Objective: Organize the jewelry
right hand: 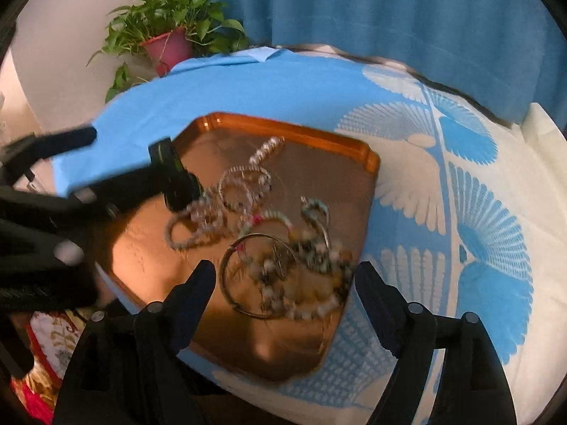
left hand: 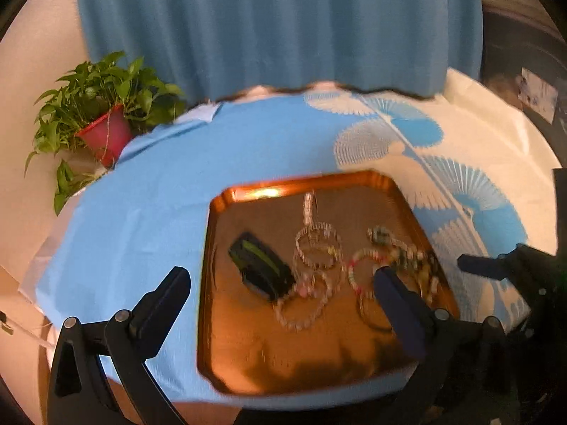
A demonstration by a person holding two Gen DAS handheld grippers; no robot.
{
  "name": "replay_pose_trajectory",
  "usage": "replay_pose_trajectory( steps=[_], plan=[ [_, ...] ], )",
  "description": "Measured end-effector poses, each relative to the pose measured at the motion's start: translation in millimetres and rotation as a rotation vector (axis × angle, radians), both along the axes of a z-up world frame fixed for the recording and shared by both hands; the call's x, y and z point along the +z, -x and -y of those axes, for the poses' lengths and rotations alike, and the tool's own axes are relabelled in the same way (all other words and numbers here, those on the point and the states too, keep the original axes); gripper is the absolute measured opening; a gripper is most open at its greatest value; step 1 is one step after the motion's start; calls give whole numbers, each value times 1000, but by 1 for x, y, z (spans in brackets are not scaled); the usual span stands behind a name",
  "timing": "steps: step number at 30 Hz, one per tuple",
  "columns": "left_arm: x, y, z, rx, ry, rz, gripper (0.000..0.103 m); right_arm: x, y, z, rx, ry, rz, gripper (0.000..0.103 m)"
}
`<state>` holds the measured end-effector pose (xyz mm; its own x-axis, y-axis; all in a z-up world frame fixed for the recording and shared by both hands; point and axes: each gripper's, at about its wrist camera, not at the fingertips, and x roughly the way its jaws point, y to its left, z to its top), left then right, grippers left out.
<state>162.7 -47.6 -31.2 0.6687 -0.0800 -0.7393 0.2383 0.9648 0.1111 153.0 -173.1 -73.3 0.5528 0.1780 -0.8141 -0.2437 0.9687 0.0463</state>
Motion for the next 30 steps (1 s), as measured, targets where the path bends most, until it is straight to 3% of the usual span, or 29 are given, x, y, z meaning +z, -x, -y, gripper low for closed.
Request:
replay_pose_trajectory(
  steps=[13,30],
  plan=[
    [17,66,-8,44,40,29,102,13,76,19,-112,12,40,82],
    [32,101,-9,54,41,59,102,42,114,13,-106,4,108,82]
  ],
)
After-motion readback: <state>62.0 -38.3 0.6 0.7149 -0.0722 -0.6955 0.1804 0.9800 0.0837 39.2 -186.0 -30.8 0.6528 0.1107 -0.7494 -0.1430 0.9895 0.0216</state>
